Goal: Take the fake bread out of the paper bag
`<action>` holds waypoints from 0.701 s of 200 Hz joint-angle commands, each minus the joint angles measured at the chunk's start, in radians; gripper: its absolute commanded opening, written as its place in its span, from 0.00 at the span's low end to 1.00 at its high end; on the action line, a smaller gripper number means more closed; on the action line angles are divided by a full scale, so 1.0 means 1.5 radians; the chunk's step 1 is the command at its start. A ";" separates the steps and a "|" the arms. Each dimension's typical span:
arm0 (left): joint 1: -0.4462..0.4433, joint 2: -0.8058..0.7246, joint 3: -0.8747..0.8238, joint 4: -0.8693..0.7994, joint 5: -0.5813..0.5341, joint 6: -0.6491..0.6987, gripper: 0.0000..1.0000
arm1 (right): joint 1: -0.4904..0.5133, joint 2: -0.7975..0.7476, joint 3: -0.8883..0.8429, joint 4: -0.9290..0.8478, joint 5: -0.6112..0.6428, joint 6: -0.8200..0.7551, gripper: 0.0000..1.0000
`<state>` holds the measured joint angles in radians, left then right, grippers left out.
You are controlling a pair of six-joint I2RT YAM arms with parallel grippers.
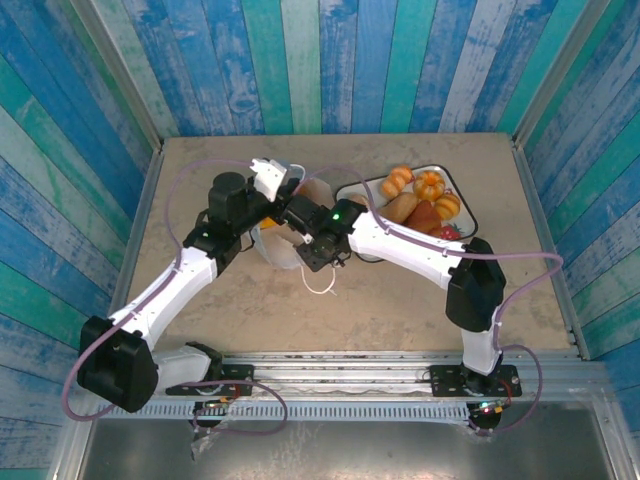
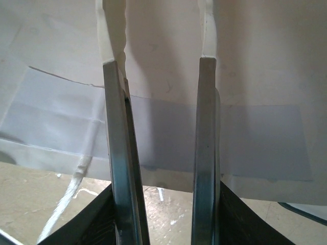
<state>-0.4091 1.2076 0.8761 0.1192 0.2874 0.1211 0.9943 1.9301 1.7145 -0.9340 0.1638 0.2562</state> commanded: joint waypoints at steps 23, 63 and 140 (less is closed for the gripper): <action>-0.016 -0.016 0.018 -0.003 0.001 -0.002 0.02 | 0.003 0.001 -0.029 0.048 0.036 -0.013 0.44; -0.016 -0.017 0.026 0.000 -0.001 -0.010 0.02 | 0.002 -0.019 -0.049 0.055 0.039 0.001 0.44; -0.016 -0.041 0.002 0.005 0.053 -0.002 0.03 | -0.010 -0.011 -0.029 0.053 0.021 -0.013 0.43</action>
<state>-0.4179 1.2030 0.8783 0.1032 0.2718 0.1127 0.9920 1.9347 1.6417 -0.8780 0.1944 0.2459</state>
